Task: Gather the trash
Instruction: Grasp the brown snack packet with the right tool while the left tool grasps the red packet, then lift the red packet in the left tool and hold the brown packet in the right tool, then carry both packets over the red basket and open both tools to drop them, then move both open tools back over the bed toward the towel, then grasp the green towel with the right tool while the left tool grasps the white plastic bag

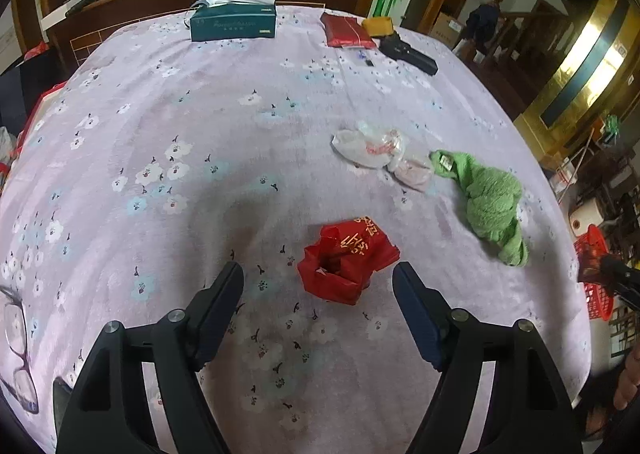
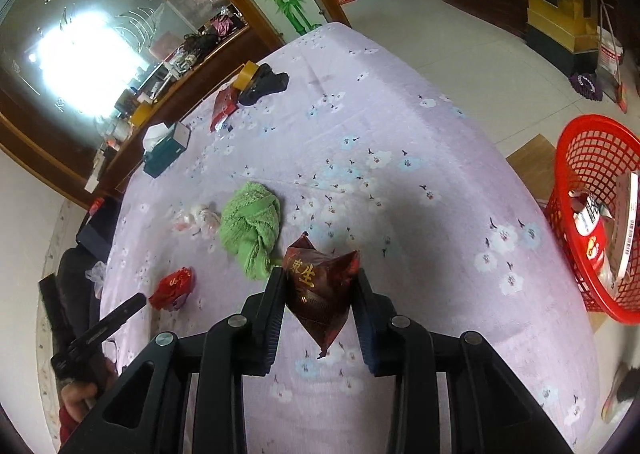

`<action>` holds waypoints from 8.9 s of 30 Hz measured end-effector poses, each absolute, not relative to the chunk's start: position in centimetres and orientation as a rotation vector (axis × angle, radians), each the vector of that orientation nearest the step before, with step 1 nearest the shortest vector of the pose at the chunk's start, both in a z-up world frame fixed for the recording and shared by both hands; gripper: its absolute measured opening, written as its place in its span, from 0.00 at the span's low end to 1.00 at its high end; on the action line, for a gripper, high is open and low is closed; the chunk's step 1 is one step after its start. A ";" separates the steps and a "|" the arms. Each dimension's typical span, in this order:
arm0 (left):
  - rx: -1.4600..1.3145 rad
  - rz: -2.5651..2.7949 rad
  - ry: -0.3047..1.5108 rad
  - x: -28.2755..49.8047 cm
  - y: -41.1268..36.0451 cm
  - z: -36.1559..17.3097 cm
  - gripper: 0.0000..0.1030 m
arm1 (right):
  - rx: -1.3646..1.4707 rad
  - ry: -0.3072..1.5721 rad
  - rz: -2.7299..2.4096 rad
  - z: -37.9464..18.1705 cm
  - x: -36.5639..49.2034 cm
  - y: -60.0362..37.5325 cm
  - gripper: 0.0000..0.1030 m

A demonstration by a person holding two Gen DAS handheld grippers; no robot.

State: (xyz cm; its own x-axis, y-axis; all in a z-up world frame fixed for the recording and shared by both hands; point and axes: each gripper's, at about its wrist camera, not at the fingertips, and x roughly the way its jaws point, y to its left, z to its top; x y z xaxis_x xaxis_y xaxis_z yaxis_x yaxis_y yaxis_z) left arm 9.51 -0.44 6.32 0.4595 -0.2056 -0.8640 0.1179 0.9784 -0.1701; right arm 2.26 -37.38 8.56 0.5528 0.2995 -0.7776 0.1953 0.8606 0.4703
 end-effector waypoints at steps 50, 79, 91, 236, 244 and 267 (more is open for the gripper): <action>-0.008 -0.282 0.956 -3.6 -15.4 10.8 0.37 | 0.448 0.967 0.285 11.2 -4.5 -36.9 0.34; 0.046 -0.326 0.947 -4.7 -21.4 12.1 0.37 | 0.472 0.923 0.266 12.5 -6.9 -42.5 0.34; 0.046 -0.338 0.953 -4.6 -22.5 11.7 0.37 | 0.473 0.926 0.252 12.5 -7.2 -43.5 0.34; 0.142 -0.269 0.918 -1.3 -21.9 11.3 0.70 | 0.493 0.999 0.077 11.4 -4.1 -43.0 0.54; 0.036 -0.101 0.989 1.7 -11.7 9.4 0.70 | 0.365 1.062 0.200 9.3 2.6 -35.6 0.59; -0.253 -0.078 1.065 16.7 -7.0 7.2 0.70 | 0.300 1.172 0.273 1.8 16.2 -27.0 0.57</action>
